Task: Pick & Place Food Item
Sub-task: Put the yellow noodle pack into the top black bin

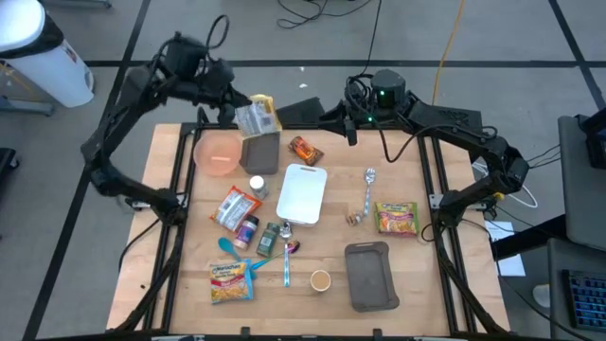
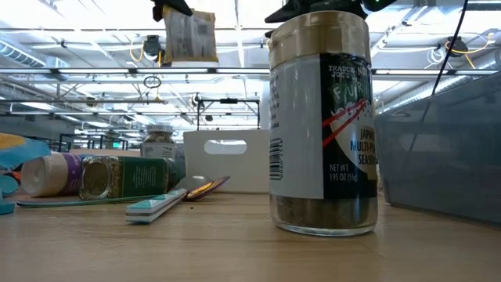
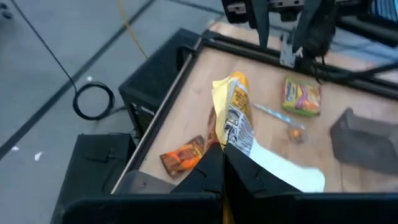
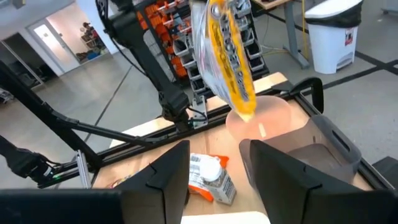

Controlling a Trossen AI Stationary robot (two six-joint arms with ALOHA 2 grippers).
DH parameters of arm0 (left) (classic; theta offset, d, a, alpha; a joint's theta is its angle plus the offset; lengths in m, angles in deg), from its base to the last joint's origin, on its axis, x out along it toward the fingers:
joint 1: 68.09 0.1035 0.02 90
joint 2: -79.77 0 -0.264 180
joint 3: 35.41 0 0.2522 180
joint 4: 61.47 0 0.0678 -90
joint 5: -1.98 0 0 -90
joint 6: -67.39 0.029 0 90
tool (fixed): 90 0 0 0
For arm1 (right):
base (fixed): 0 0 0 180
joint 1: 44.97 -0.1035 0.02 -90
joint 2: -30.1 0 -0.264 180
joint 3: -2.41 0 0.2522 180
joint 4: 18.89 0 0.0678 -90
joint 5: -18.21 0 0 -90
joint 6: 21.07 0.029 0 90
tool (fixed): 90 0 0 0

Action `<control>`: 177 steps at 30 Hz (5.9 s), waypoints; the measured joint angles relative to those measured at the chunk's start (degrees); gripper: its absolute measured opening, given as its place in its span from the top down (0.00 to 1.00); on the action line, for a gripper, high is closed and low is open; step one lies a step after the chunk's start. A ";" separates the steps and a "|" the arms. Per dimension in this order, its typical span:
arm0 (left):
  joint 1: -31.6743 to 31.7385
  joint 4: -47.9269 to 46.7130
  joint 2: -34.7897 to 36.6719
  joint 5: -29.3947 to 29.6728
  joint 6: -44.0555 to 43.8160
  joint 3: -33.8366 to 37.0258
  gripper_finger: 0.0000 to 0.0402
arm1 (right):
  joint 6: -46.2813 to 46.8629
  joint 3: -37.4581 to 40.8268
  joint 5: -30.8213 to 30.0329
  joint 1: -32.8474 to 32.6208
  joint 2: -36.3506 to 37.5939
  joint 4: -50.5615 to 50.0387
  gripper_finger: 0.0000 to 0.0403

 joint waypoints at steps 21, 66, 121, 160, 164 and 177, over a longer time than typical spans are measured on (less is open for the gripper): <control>5.37 20.68 19.52 -11.11 -6.98 39.11 1.00 | 1.99 0.00 -1.74 -2.14 0.00 0.00 0.60; 18.71 2.91 -15.06 -19.17 22.75 15.94 1.00 | 0.00 5.55 -7.55 -3.61 -0.05 0.05 0.60; 21.28 12.21 -25.44 -24.22 22.17 15.99 1.00 | 0.05 5.55 -7.75 1.62 -0.04 0.03 0.60; 21.33 23.78 -25.64 -20.56 20.61 24.53 0.97 | 0.44 5.55 -8.87 1.62 -0.04 0.02 0.60; 21.39 24.11 -25.64 -19.79 20.78 24.53 0.97 | 0.44 5.55 -9.28 1.62 -0.04 0.04 0.60; 21.39 24.64 -25.62 -14.31 19.65 24.53 0.86 | 0.44 5.55 -9.26 1.62 -0.02 0.02 0.60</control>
